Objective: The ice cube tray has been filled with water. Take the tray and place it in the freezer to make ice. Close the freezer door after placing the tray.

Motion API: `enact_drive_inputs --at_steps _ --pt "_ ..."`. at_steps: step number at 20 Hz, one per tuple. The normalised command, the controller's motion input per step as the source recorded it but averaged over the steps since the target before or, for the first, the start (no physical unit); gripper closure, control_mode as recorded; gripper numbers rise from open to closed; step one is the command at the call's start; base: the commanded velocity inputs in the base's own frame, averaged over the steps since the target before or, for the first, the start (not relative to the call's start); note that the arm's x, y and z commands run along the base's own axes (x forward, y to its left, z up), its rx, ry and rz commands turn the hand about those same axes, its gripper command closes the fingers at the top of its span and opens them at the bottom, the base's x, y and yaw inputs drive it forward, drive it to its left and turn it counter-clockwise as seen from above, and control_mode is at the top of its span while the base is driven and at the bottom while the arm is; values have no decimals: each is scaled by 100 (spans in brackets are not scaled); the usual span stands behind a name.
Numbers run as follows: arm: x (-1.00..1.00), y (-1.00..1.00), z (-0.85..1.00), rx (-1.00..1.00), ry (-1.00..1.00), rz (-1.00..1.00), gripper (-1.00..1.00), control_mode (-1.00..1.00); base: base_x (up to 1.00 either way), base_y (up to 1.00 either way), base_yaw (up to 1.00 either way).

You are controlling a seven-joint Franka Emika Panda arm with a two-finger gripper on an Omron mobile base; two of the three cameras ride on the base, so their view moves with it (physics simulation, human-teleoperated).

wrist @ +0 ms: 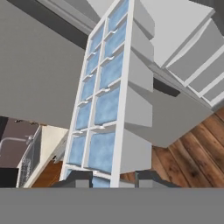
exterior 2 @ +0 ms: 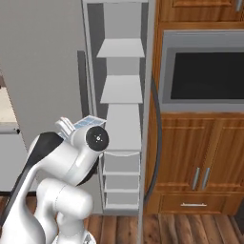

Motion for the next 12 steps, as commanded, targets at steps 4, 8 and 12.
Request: enact_drive_inputs --at_steps 4,8,12 --pt "0 0 0 0 0 0 100 100 47 -4 -2" --pt "0 0 0 0 0 0 100 100 47 -13 -2" --pt "0 0 0 0 0 0 100 100 40 -29 -3"
